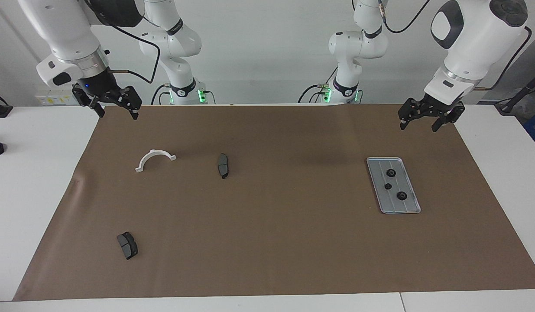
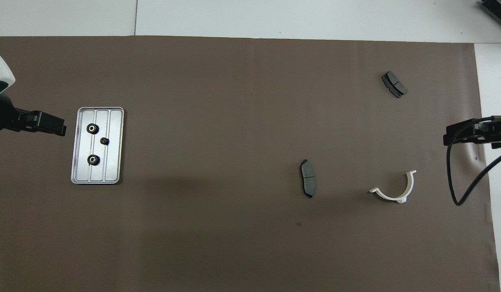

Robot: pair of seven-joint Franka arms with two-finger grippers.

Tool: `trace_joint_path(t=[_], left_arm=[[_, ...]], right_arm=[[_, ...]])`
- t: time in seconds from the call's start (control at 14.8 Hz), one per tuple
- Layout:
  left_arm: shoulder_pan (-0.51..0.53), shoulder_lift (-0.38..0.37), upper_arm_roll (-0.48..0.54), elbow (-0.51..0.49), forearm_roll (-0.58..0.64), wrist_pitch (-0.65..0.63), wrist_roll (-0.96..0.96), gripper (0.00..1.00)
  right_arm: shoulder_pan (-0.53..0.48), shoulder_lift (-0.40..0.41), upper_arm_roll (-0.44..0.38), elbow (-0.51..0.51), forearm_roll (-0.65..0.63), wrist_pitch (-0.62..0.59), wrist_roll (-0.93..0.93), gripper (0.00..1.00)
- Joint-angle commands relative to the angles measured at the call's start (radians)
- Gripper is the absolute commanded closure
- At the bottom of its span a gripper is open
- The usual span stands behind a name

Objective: Pick bearing gear from pile to tray

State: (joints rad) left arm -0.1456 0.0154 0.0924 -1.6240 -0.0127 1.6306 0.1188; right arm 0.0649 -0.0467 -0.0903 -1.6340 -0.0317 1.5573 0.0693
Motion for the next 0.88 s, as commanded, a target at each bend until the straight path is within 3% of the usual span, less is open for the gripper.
trace_joint_path(t=[0.0,0.81], left_arm=[[0.037,-0.034,-0.042,-0.033,-0.016,-0.014,-0.001,0.0],[0.123,-0.057,-0.137,-0.06,0.003,-0.012,0.001,0.0]], right_arm=[[-0.002,-0.002,0.004,-0.003,0.007,0.012,0.012,0.0],[-0.002,-0.002,0.003,-0.003,0.007,0.012,0.012,0.0]])
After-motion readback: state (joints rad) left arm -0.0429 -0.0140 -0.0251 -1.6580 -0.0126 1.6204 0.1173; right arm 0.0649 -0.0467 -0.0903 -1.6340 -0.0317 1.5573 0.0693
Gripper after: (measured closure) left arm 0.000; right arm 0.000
